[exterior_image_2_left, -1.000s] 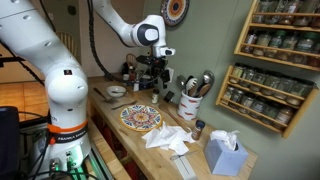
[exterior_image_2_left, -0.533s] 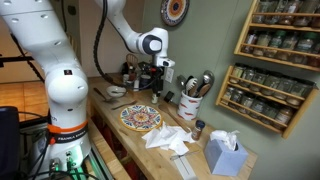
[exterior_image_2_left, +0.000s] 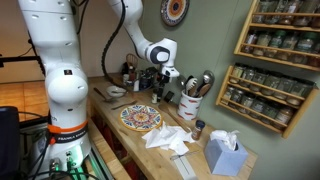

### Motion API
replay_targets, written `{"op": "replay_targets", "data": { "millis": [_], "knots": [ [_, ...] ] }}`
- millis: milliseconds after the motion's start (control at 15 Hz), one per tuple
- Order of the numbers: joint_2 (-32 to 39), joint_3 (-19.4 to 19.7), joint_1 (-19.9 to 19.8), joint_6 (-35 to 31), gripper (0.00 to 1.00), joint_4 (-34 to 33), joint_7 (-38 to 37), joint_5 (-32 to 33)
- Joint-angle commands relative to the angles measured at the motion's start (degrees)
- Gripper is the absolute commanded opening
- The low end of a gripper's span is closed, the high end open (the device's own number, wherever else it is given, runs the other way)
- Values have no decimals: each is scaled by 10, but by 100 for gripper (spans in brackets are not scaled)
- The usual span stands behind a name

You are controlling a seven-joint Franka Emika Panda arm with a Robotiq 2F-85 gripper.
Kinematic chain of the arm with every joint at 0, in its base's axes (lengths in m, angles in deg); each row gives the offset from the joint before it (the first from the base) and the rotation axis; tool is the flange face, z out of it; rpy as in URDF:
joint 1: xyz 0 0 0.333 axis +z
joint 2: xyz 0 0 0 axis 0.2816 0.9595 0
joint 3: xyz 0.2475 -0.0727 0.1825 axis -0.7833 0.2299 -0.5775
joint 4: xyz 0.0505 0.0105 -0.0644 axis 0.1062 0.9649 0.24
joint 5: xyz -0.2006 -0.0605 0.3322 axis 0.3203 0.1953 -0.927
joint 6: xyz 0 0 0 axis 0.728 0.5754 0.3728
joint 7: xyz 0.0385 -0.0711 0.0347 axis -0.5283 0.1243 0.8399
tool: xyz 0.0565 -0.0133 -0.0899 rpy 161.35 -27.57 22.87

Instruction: Put the wooden spoon in the silver container

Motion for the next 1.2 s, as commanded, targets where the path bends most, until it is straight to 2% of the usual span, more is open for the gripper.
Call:
{"op": "replay_targets", "data": {
  "millis": [0,133,200,267,600,667,1133],
  "knots": [
    [45,10,7,-83,100,2,-102,-4],
    [72,12,3,-121,100,4,-185,31],
    [81,17,9,-123,100,-1,-201,25],
    [58,24,17,-102,100,1,-151,14],
    [79,28,20,-115,100,-3,-184,15],
    [100,30,19,-110,100,-21,-232,50],
    [177,56,50,-105,100,-85,-342,82]
  ]
}}
